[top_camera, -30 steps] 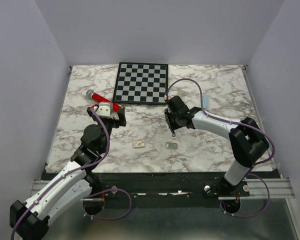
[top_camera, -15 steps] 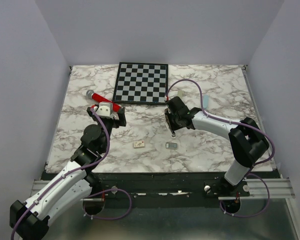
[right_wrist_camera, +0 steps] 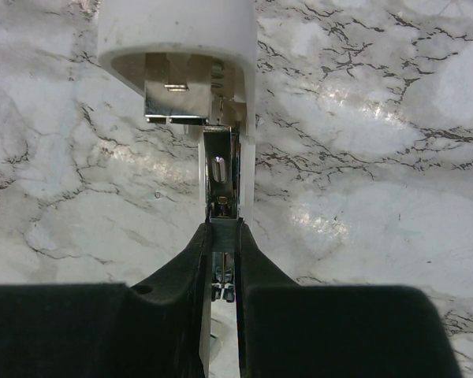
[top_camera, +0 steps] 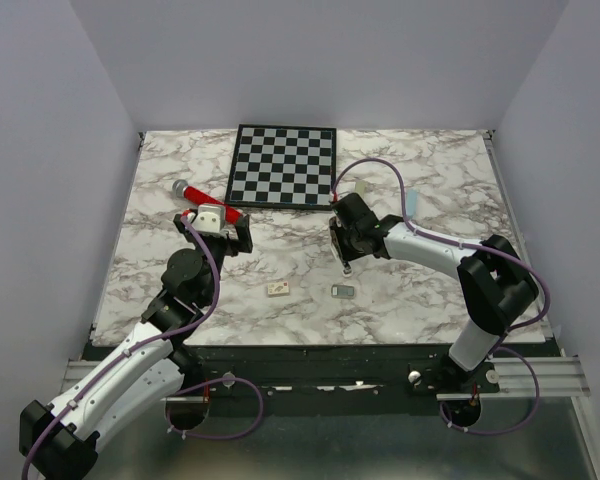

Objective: Load the staples into the stapler

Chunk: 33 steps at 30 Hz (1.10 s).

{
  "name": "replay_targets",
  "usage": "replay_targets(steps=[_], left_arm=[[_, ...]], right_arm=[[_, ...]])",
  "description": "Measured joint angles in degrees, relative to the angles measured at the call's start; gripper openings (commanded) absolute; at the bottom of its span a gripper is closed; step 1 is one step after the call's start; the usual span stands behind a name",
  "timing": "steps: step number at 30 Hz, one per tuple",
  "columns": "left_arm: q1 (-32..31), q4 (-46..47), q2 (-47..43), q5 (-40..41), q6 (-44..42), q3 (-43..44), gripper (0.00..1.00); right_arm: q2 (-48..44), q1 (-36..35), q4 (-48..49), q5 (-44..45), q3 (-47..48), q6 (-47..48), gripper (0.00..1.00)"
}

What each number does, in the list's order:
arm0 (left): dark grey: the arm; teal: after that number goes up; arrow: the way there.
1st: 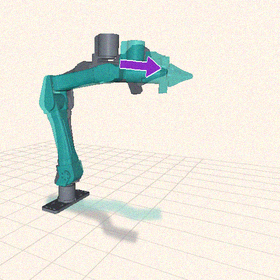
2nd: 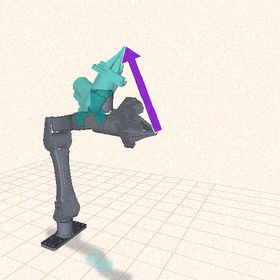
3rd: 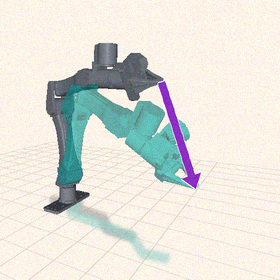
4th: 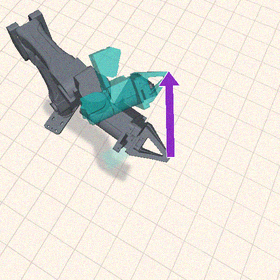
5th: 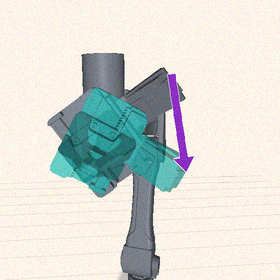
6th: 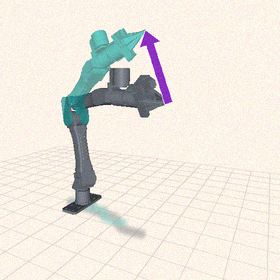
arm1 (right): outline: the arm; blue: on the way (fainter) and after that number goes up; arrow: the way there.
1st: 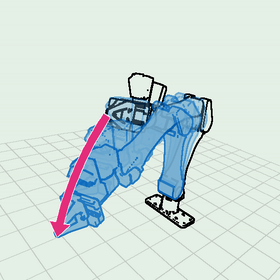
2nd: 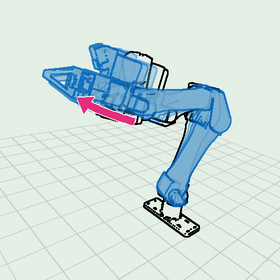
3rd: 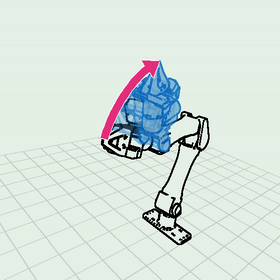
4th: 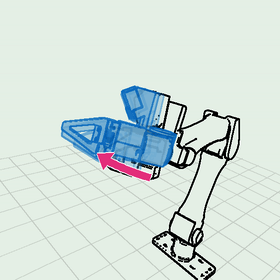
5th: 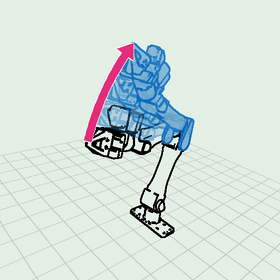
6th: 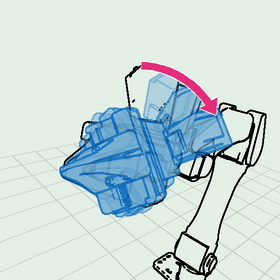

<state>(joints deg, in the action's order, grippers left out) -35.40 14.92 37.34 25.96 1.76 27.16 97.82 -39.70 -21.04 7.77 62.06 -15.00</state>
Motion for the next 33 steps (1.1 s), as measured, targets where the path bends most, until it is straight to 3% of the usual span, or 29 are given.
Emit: replay_targets(steps=[33], left_arm=[[0.0,0.0,-0.2,0.0,0.0,-0.4,0.98]], right_arm=[[-1.3,0.0,0.4,-1.2,-0.9,-0.8,0.18]])
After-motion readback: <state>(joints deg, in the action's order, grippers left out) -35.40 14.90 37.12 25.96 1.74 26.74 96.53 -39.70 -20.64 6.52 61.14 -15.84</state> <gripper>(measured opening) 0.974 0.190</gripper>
